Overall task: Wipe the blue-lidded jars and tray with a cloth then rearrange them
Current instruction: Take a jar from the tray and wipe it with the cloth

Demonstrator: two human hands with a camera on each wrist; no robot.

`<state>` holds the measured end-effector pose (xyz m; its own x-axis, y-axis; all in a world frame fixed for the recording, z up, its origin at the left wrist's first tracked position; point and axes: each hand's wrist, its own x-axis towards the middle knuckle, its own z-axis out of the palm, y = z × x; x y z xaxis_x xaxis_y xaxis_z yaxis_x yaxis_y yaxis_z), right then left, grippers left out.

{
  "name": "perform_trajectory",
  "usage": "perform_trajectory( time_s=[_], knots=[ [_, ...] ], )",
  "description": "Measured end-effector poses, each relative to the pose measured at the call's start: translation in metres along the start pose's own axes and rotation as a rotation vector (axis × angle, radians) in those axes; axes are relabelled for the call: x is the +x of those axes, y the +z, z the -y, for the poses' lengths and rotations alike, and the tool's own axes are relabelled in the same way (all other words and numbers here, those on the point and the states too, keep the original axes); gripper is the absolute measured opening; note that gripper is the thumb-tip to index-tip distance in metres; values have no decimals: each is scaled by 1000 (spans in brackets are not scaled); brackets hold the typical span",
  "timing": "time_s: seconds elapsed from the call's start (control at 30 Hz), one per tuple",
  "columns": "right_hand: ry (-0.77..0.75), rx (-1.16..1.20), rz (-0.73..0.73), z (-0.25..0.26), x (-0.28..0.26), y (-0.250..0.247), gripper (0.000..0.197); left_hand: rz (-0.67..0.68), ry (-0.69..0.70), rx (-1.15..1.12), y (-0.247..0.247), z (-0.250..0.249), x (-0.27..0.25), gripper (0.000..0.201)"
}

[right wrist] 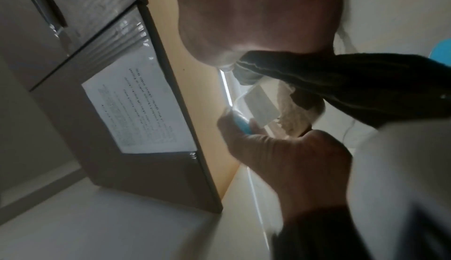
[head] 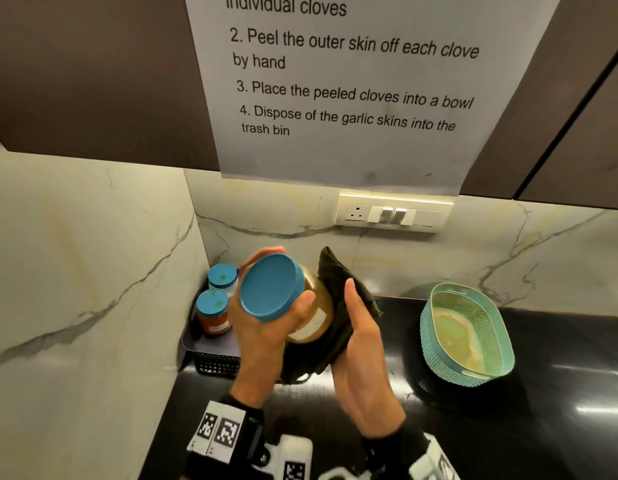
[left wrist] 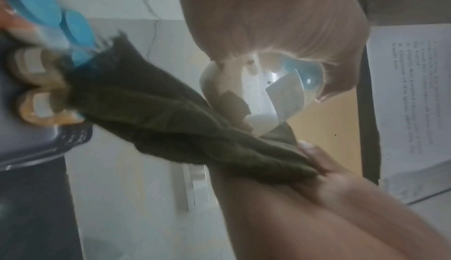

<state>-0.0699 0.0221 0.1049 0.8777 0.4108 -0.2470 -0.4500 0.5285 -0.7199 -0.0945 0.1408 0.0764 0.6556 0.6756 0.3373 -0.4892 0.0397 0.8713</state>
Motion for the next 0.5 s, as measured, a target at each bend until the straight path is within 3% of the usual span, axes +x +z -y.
perform_trajectory(
  time_s=[0.2, 0.3, 0.5],
  knots=[
    [308, 202, 92, 7, 18, -9, 54, 168, -3, -20, 9, -3, -14, 80],
    [333, 255, 75, -9, 13, -4, 45, 213, 79, 78, 13, -8, -5, 77],
    [357, 321, 1, -22, 5, -12, 57, 157, 143, 229, 2, 6, 15, 72]
  ],
)
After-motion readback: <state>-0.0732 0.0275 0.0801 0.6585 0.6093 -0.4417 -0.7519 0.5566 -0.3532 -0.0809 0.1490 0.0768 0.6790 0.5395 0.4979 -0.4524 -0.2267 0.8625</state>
